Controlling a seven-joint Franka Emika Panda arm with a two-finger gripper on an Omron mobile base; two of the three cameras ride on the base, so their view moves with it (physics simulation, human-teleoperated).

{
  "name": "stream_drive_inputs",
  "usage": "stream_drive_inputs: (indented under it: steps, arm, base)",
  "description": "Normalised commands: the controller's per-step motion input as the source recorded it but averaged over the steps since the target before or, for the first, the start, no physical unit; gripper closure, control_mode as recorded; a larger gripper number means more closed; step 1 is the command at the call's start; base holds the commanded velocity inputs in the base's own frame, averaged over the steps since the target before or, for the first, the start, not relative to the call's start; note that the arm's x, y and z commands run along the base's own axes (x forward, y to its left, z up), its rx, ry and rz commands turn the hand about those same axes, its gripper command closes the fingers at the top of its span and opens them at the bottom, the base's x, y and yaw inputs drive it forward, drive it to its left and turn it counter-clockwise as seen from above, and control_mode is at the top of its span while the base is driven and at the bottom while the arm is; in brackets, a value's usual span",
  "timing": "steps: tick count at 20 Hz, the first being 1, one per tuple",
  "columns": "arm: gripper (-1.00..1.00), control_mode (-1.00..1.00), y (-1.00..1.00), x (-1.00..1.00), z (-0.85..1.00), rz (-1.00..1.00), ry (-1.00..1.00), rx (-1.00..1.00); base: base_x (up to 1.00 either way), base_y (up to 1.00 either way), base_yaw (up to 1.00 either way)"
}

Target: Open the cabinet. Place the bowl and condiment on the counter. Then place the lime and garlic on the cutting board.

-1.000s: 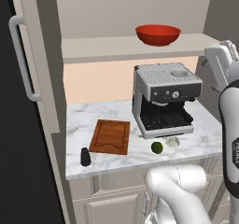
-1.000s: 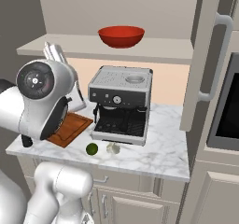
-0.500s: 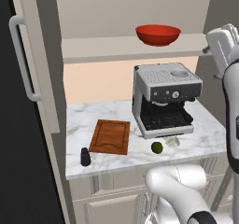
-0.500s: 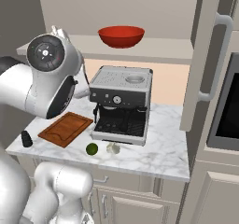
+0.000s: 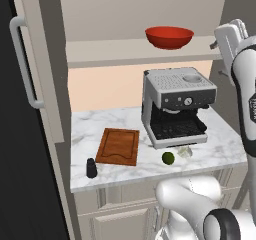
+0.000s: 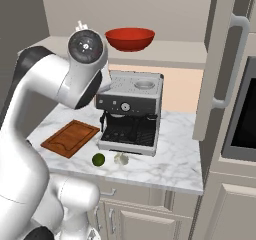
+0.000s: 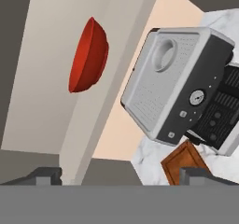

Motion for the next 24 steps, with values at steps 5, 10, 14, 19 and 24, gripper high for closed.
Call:
stream_drive_inputs:
  steps: [5, 10, 14, 19, 24]
  arm:
    - [-1.00, -1.00, -0.18, 0.27, 0.11, 0.01, 0.00, 0.03]
    - [-1.00, -1.00, -0.10, 0.22, 0.23, 0.00, 0.00, 0.00]
    - [-1.00, -1.00, -0.05, 0.30, 0.01, 0.01, 0.00, 0.00]
    - [-1.00, -1.00, 0.00, 0.40, 0.00, 0.00, 0.00, 0.00]
    - [-1.00, -1.00, 0.00, 0.39, -0.03, 0.00, 0.00, -0.02]
  base:
    - [0.00, 0.00, 0.00]
    - [0.00, 0.00, 0.00]
    - [0.00, 0.00, 0.00]
    - [0.00, 0.00, 0.00]
    - [0.00, 0.00, 0.00]
